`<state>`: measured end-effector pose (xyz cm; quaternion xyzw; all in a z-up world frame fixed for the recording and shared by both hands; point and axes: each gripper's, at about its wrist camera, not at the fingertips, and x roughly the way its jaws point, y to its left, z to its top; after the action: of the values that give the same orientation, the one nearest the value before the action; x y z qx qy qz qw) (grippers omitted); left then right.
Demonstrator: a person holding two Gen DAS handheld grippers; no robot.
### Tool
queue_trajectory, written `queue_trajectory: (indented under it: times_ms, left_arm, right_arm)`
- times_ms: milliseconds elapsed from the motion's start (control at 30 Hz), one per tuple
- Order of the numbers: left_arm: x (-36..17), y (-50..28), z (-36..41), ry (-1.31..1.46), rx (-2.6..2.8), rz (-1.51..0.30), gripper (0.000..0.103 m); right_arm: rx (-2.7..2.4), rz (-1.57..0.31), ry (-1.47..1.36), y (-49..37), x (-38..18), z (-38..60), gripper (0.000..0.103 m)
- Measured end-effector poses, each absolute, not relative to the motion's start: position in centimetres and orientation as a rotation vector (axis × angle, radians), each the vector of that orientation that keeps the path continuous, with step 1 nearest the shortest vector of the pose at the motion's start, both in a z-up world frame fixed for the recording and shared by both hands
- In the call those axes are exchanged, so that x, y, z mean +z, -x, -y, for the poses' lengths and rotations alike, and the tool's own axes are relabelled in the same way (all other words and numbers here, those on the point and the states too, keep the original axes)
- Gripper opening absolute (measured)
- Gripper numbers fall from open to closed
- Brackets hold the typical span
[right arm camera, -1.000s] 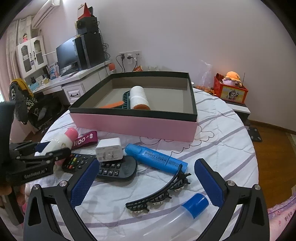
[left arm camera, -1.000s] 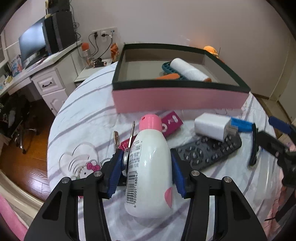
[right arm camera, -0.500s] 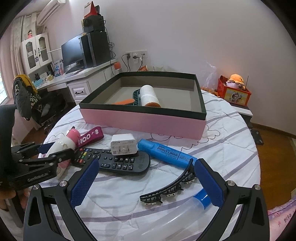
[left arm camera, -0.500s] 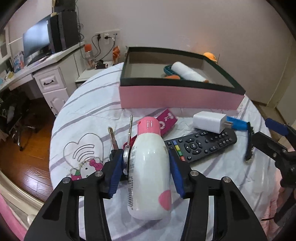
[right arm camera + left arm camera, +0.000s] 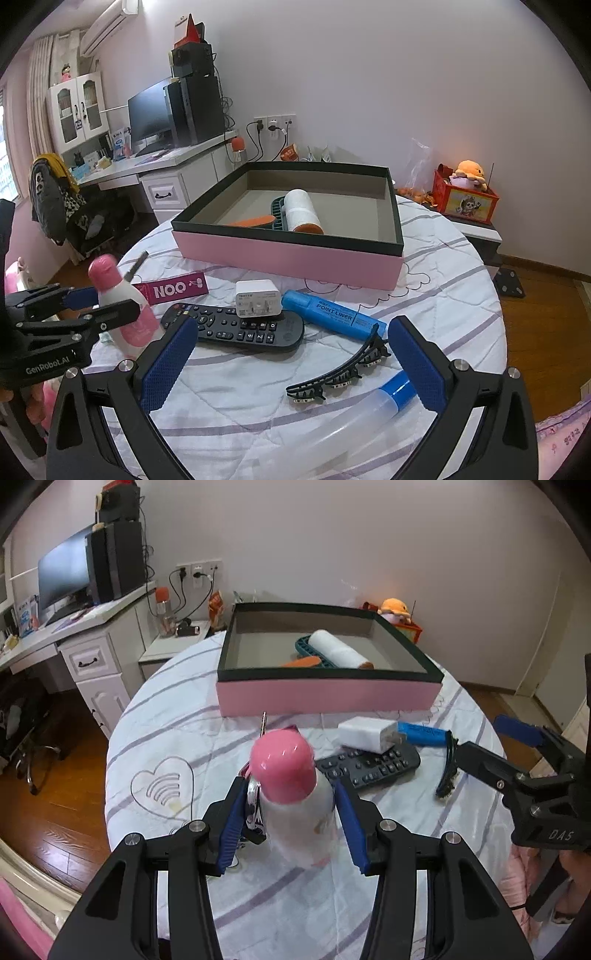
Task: Organize rigid objects
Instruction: 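Lift the white bottle with the left gripper and carry it over the box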
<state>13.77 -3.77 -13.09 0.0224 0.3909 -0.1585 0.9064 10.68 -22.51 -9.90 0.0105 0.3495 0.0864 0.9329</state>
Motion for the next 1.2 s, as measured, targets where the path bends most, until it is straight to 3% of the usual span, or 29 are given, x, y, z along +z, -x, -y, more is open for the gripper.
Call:
queue_trajectory:
  times_ms: [133, 200, 233, 300, 467, 667, 700, 733, 767, 800, 1200]
  left_arm:
    - [-13.4, -13.5, 3.2, -0.022, -0.323, -0.806, 0.057]
    - [-13.4, -13.5, 3.1, -0.044, -0.264, -0.791, 0.086]
    - [-13.4, -13.6, 3.0, -0.052, -0.238, -0.778, 0.091]
    - [-13.2, -13.6, 2.7, -0.03, -0.224, -0.772, 0.096]
    - [-13.2, -12.9, 2.8, -0.015, -0.239, -0.773, 0.096]
    - [-13.0, -12.4, 4.8, -0.035, -0.27, -0.729, 0.091]
    - [-13.1, -12.5, 5.0, -0.042, -0.267, -0.726, 0.086]
    - [-13.2, -12.7, 5.2, -0.046, -0.266, -0.728, 0.08]
    - [-13.6, -13.1, 5.4, -0.048, -0.27, -0.743, 0.059]
    - [-13.9, -13.4, 5.5, -0.05, -0.27, -0.761, 0.045]
    - [-13.0, -12.9, 5.4, -0.052, -0.285, -0.746, 0.043]
  right_arm:
    - [0.181, -0.72, -0.026, -10.4, -10.1, 22.7, 0.103]
    - [0.183, -0.724, -0.03, -10.4, -10.3, 22.6, 0.103]
    - [0.187, -0.724, -0.029, -10.3, -10.3, 22.6, 0.103]
    - [0.192, -0.729, -0.027, -10.1, -10.4, 22.5, 0.103]
    - [0.195, -0.734, -0.036, -10.0, -10.8, 22.6, 0.103]
    - [0.204, -0.747, -0.034, -9.8, -11.2, 22.6, 0.103]
    - [0.204, -0.749, -0.034, -9.7, -11.2, 22.7, 0.103]
    - [0.203, -0.749, -0.036, -9.7, -11.3, 22.8, 0.103]
    - [0.203, -0.749, -0.038, -9.6, -11.3, 22.9, 0.103]
    - [0.203, -0.75, -0.04, -9.5, -11.3, 23.0, 0.103]
    - [0.199, -0.758, -0.041, -9.7, -11.4, 23.3, 0.103]
